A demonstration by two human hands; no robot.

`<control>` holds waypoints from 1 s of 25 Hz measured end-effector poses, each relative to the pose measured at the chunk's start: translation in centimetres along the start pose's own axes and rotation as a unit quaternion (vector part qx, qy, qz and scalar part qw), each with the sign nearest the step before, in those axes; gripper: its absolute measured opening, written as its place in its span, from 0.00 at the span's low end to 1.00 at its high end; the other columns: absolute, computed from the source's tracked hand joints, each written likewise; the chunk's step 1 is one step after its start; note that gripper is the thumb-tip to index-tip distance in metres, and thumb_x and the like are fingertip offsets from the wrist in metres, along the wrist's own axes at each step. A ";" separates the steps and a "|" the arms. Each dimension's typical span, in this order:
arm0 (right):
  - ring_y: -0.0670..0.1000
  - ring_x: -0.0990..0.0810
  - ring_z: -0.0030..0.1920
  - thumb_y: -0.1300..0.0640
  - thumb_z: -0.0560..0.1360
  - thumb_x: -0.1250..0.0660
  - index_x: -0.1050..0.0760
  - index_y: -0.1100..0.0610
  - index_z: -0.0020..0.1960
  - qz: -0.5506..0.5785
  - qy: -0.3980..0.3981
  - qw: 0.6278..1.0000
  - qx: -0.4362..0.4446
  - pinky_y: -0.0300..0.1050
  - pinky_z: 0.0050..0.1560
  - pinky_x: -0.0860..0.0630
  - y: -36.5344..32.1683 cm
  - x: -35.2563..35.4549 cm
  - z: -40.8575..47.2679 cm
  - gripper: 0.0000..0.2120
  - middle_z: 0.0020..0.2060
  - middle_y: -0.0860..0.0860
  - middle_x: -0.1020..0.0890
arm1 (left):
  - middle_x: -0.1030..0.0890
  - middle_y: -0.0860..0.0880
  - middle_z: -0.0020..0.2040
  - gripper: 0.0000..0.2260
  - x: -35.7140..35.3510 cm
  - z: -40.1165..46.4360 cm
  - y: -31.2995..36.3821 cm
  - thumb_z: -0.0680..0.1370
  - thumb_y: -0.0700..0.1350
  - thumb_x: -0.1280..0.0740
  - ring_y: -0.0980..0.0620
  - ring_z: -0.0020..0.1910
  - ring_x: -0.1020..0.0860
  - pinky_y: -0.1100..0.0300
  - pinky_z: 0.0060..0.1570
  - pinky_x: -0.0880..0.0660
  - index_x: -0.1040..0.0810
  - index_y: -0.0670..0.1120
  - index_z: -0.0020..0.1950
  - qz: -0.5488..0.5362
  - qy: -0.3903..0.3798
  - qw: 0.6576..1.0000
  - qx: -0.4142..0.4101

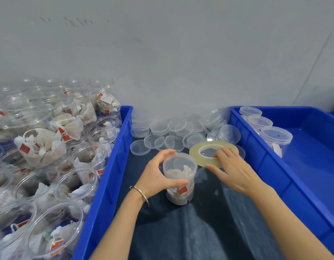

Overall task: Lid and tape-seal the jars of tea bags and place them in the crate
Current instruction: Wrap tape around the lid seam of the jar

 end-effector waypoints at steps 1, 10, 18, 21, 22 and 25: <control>0.48 0.35 0.53 0.40 0.78 0.44 0.29 0.57 0.56 0.006 -0.003 1.000 0.007 0.40 0.54 0.38 -0.1 0.0 0.0 0.20 0.53 0.49 0.27 | 0.24 0.59 0.61 0.37 0.0 0.1 0.0 0.61 0.44 0.18 0.68 0.58 0.27 0.65 0.59 0.28 0.30 0.52 0.67 0.001 -0.010 1.000 0.003; 0.50 0.36 0.60 0.42 0.80 0.46 0.30 0.56 0.63 -0.009 -0.025 1.000 -0.013 0.44 0.63 0.39 -0.4 -1.1 0.1 0.21 0.57 0.49 0.30 | 0.40 0.51 0.71 0.38 -0.1 2.4 2.9 0.70 0.45 0.26 0.53 0.70 0.38 0.62 0.64 0.37 0.42 0.46 0.74 0.190 -0.175 0.965 0.040; 0.53 0.34 0.60 0.46 0.76 0.35 0.29 0.61 0.59 0.068 -0.032 0.996 -0.049 0.44 0.58 0.35 0.6 -1.1 -0.1 0.20 0.55 0.52 0.29 | 0.47 0.53 0.72 0.32 -3.4 2.7 3.2 0.72 0.41 0.39 0.50 0.73 0.54 0.31 0.68 0.51 0.45 0.59 0.73 0.342 -0.154 0.925 0.065; 0.52 0.33 0.60 0.43 0.76 0.37 0.29 0.59 0.59 0.036 -0.020 0.997 -0.062 0.48 0.57 0.31 0.6 -0.6 -0.1 0.21 0.56 0.52 0.27 | 0.46 0.54 0.72 0.31 -3.6 3.0 3.1 0.71 0.40 0.41 0.49 0.73 0.54 0.29 0.65 0.53 0.43 0.61 0.71 0.339 -0.151 0.927 0.057; 0.52 0.33 0.60 0.41 0.76 0.37 0.30 0.59 0.59 0.015 -0.019 0.998 -0.065 0.49 0.57 0.30 0.6 -0.4 -0.1 0.22 0.56 0.52 0.27 | 0.46 0.55 0.72 0.31 -3.5 3.0 3.1 0.71 0.40 0.42 0.49 0.74 0.54 0.29 0.66 0.53 0.42 0.62 0.70 0.335 -0.152 0.928 0.055; 0.52 0.33 0.62 0.39 0.76 0.40 0.31 0.58 0.58 -0.034 -0.024 0.997 -0.064 0.50 0.55 0.28 0.1 0.1 0.0 0.23 0.57 0.51 0.26 | 0.46 0.57 0.73 0.32 -2.9 2.9 2.8 0.71 0.39 0.42 0.50 0.74 0.52 0.30 0.67 0.51 0.43 0.63 0.70 0.331 -0.151 0.930 0.050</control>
Point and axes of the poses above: each hand's wrist, its own z-axis towards the middle knuckle, its own x-axis out of the back of the hand, y = z × x, the point moved 3 cm from there along z, towards the middle knuckle
